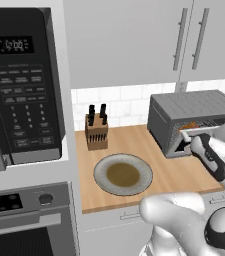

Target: Pick up the kebab skewer and baguette bread, and place them inside the toaster oven. Close the toaster oven door and start by setting the timer.

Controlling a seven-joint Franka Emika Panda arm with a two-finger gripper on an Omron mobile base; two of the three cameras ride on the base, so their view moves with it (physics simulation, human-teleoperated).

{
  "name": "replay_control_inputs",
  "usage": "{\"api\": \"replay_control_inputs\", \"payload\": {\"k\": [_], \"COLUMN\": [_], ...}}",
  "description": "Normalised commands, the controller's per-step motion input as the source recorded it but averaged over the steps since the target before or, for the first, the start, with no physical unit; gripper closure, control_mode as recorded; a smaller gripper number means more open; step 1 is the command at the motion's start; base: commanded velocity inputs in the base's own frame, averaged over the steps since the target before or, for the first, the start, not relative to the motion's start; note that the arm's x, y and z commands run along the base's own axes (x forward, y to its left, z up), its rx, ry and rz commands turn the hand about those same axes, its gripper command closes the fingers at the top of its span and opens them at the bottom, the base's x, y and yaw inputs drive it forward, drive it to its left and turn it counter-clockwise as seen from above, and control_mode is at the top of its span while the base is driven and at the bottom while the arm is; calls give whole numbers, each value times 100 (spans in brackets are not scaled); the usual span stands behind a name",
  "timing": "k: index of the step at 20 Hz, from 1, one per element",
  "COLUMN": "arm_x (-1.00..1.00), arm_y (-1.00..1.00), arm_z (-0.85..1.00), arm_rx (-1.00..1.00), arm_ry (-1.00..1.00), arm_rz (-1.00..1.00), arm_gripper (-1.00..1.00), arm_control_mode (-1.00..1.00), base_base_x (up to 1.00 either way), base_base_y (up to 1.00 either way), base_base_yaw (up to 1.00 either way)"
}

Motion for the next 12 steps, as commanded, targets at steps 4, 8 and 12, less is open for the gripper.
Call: {"api": "replay_control_inputs", "payload": {"k": [4, 8, 12], "arm_x": [74, 57, 21], "arm_y": [25, 7, 0], "arm_z": [16, 13, 17], "arm_rx": [-16, -17, -15], "arm_ry": [13, 20, 16], "arm_rz": [0, 0, 0], "arm_gripper": [-100, -100, -100], "arm_control_mode": [-100, -100, -100], "base_base_x": [0, 0, 0], "base_base_y": [0, 0, 0], "base_base_yaw": [0, 0, 0]}}
